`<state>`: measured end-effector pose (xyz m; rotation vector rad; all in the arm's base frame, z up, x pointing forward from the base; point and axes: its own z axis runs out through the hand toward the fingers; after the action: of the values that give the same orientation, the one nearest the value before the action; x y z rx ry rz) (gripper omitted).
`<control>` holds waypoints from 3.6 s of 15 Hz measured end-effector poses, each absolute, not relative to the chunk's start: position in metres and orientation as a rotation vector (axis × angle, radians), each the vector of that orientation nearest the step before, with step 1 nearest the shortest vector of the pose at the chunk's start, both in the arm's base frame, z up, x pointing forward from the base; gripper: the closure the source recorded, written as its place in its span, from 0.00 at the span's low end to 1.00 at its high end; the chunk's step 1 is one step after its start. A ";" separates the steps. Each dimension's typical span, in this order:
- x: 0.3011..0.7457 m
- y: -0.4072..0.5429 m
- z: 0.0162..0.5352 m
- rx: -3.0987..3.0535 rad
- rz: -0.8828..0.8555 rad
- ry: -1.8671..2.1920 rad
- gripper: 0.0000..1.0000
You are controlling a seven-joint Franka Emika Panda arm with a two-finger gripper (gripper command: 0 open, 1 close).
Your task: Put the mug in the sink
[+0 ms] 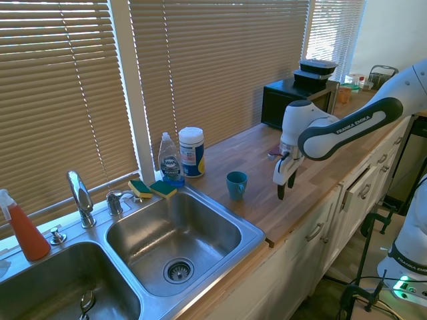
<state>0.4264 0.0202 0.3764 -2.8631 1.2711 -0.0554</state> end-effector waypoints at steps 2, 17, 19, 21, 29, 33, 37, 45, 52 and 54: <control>0.426 0.020 0.376 -2.864 -0.054 1.271 0.00; 0.510 0.075 0.453 -2.811 -0.326 1.148 0.00; 0.531 0.084 0.447 -2.808 -0.338 1.158 0.00; 0.549 0.093 0.441 -2.795 -0.354 1.174 0.00; 0.605 0.108 0.376 -2.823 -0.230 1.223 0.00; 0.621 0.118 0.354 -2.843 -0.163 1.231 1.00; 0.626 0.117 0.354 -2.845 -0.139 1.248 1.00; 0.628 0.109 0.348 -2.839 -0.127 1.274 1.00; 0.627 0.109 0.346 -2.824 -0.116 1.285 1.00; 0.627 0.111 0.348 -2.824 -0.119 1.282 1.00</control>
<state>0.6271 0.1108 0.3481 -2.8240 1.2816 -0.1195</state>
